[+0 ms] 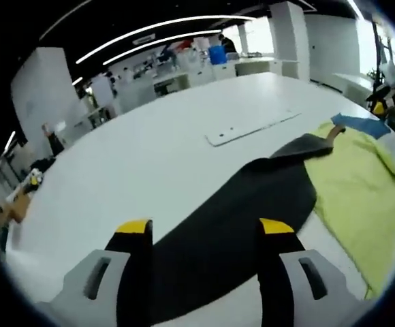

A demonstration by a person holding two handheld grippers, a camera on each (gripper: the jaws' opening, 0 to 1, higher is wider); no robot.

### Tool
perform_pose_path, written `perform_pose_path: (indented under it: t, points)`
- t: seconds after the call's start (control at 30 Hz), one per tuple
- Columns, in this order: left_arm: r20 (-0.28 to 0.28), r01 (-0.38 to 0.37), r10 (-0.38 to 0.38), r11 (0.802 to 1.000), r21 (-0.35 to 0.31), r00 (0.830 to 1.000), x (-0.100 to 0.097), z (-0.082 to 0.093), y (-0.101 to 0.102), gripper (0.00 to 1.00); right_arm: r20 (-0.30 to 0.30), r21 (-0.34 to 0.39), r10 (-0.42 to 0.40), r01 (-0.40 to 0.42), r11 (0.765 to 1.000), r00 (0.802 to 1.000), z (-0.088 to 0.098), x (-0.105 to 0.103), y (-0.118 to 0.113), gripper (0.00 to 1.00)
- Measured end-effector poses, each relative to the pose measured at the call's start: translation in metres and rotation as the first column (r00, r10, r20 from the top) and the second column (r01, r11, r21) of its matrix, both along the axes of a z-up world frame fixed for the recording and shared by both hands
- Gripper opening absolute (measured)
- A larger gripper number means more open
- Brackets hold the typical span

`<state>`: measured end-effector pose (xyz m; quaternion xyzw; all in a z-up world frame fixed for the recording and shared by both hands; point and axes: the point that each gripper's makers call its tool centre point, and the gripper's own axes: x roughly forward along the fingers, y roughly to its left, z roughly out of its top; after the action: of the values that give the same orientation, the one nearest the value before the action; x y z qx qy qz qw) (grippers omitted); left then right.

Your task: Fold the garment on the visible template until the final outline fits inside the template.

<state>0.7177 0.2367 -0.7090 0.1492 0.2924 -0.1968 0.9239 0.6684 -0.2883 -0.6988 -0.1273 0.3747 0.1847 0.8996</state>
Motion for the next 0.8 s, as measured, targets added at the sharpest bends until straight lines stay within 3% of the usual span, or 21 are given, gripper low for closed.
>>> perform_pose_path:
  t: [0.2, 0.33, 0.4, 0.5, 0.57, 0.7, 0.8]
  points:
    - [0.028, 0.063, -0.062, 0.998, -0.029, 0.998, 0.008, 0.013, -0.033, 0.57, -0.006, 0.039, 0.046, -0.045, 0.998, 0.999, 0.000, 0.011, 0.030, 0.56]
    - [0.047, 0.111, -0.109, 0.993, -0.031, 0.993, 0.014, 0.016, -0.059, 0.55, -0.018, 0.086, 0.053, -0.051, 0.995, 0.998, -0.003, 0.016, 0.044, 0.53]
    - [0.057, 0.151, -0.150, 0.989, -0.001, 0.987, 0.017, 0.016, -0.071, 0.54, -0.018, 0.094, 0.063, -0.061, 0.994, 0.998, -0.005, 0.020, 0.051, 0.53]
    - [0.051, 0.182, -0.180, 0.983, -0.035, 0.982, 0.019, 0.014, -0.091, 0.54, -0.018, 0.104, 0.092, -0.090, 0.991, 0.996, -0.007, 0.024, 0.064, 0.51]
    - [0.052, 0.228, -0.230, 0.973, 0.028, 0.972, 0.020, 0.010, -0.100, 0.53, -0.013, 0.102, 0.124, -0.122, 0.987, 0.992, -0.009, 0.027, 0.073, 0.50]
    - [0.037, 0.244, -0.243, 0.970, -0.005, 0.969, 0.022, 0.003, -0.121, 0.48, -0.016, 0.095, 0.167, -0.165, 0.982, 0.986, -0.016, 0.032, 0.087, 0.46]
    - [0.037, 0.293, -0.293, 0.956, 0.019, 0.955, 0.022, -0.001, -0.137, 0.45, 0.001, 0.041, 0.208, -0.208, 0.977, 0.978, -0.021, 0.037, 0.095, 0.42]
